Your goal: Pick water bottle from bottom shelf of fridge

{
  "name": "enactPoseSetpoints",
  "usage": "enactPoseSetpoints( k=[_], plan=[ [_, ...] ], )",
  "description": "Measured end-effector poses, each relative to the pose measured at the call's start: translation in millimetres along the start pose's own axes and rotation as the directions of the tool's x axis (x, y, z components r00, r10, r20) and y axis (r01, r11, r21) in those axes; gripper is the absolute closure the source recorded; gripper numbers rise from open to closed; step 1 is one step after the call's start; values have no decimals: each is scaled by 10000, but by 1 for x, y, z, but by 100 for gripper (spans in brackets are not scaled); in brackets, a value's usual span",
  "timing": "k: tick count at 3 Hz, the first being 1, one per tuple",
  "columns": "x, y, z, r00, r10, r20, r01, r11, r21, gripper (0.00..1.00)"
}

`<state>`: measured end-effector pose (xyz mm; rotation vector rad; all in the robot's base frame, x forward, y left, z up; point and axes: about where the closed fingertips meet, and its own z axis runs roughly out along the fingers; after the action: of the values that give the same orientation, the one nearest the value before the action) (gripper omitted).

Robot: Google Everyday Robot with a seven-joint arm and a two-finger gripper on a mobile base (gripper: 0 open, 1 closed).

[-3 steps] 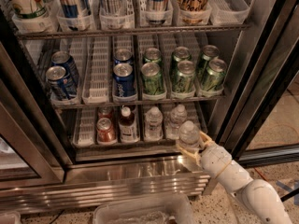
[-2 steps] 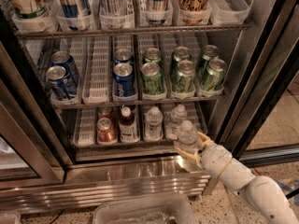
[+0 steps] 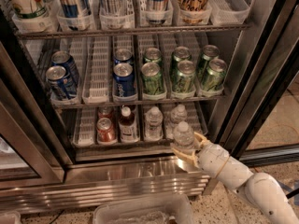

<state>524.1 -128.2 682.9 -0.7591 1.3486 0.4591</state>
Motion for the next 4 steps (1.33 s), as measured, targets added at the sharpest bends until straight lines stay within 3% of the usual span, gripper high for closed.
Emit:
enactPoseSetpoints(
  k=[1,4],
  plan=[
    [-15,18,3,9990,-306,311,327,9971,-685,100],
    [-13,23,3,9982,-459,377,490,9949,-877,100]
  ],
)
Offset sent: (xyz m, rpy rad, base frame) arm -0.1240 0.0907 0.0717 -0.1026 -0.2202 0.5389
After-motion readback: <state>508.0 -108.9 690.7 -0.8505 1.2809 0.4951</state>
